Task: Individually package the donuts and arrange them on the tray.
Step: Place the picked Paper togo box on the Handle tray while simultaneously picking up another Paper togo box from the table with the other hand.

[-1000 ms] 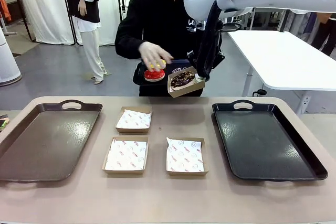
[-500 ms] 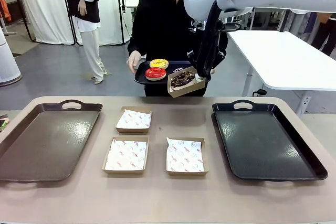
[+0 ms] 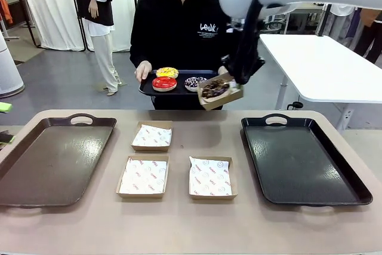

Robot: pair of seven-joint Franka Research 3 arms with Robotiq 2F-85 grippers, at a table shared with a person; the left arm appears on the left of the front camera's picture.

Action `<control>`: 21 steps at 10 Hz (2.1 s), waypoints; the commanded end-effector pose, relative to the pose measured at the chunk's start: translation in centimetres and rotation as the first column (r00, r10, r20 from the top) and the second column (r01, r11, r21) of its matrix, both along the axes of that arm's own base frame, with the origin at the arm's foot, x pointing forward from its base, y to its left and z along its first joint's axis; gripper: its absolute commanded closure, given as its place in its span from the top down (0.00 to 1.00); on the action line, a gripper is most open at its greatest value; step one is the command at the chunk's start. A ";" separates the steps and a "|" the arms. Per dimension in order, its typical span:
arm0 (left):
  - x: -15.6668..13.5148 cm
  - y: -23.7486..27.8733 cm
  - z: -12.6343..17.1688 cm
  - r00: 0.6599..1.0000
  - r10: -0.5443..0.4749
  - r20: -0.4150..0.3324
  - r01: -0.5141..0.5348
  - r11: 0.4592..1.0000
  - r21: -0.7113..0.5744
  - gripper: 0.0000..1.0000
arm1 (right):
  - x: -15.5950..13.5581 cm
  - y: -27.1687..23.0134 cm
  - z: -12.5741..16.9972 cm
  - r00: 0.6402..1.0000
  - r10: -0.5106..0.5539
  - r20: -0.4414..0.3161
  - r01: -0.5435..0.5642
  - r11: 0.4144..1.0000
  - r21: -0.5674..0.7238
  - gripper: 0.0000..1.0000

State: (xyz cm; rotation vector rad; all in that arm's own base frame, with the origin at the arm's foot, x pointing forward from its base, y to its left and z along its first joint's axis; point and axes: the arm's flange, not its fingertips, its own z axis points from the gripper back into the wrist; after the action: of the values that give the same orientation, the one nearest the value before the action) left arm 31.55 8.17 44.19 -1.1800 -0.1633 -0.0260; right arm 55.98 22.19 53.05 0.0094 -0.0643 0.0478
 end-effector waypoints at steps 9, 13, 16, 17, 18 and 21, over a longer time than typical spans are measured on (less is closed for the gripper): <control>12.3 -21.3 6.5 0.998 0.039 -0.056 0.012 0.700 0.714 1.00 | 0.1 -20.4 -10.7 0.999 -0.041 -0.035 0.043 0.997 0.069 0.01; 16.2 -26.1 2.3 0.997 0.076 -0.021 -0.028 0.591 0.806 1.00 | 0.0 -20.2 -13.0 0.996 -0.056 -0.068 0.060 0.997 0.049 0.01; 19.2 -27.6 -1.4 0.997 0.074 -0.019 -0.024 0.535 0.844 1.00 | 0.0 -20.2 -13.0 0.996 -0.056 -0.068 0.060 0.997 0.049 0.01; 20.0 -27.8 -2.4 0.996 0.086 -0.017 -0.030 0.519 0.855 1.00 | 0.0 -20.2 -13.0 0.996 -0.056 -0.068 0.060 0.997 0.049 0.01; 20.6 -28.0 -3.3 0.996 0.088 -0.030 -0.019 0.510 0.860 1.00 | 0.0 -20.2 -13.0 0.996 -0.056 -0.068 0.060 0.997 0.049 0.01; 21.1 -29.5 -6.0 0.997 0.068 -0.034 -0.001 0.458 0.889 1.00 | 0.0 -20.2 -13.0 0.996 -0.056 -0.068 0.060 0.997 0.049 0.01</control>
State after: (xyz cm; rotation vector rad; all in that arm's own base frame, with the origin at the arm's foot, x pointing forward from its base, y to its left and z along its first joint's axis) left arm 52.18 -19.91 38.34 -0.1237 -0.0690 -0.0414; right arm 56.27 2.03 39.85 0.0698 0.0029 -0.0085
